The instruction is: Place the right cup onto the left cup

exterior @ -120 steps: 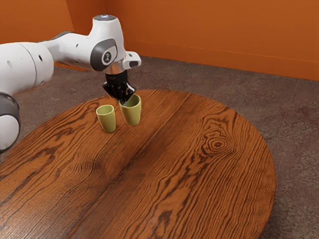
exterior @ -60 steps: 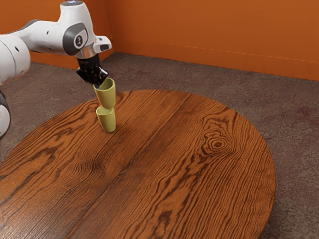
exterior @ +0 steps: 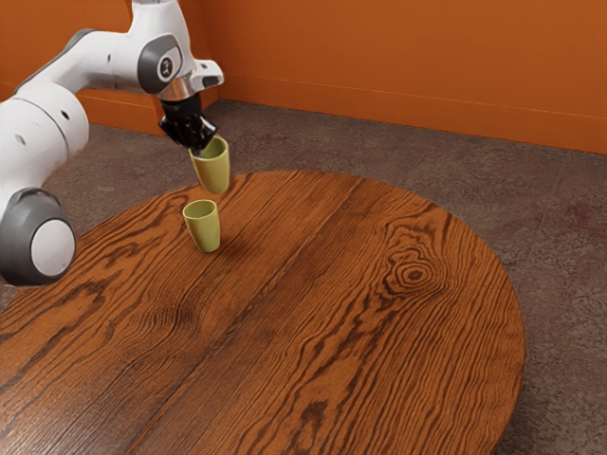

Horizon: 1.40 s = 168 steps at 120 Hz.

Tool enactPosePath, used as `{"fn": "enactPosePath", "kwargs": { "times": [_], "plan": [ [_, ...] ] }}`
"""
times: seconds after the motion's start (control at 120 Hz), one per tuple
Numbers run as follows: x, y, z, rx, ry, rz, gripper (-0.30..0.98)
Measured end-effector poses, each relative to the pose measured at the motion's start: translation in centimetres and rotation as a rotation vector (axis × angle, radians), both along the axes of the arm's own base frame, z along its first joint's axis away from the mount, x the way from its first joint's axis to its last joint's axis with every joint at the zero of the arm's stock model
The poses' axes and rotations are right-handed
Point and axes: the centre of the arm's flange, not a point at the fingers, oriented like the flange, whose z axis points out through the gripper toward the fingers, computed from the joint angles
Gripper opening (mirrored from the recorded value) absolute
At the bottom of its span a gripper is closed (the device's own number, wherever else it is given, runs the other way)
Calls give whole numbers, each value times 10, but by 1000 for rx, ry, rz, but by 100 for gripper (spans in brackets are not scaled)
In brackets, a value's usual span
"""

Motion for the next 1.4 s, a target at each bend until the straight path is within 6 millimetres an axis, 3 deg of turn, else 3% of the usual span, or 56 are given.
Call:
{"fn": "enactPosePath", "kwargs": {
  "times": [0.225,0.492,0.767,1.4],
  "plan": [
    [-10,40,-9,-5,34,36,-10],
    [-5,60,-31,-14,40,40,-10],
    [-2,62,-39,-17,36,20,-10],
    [5,68,-80,-33,52,1,-10]
  ]
}}
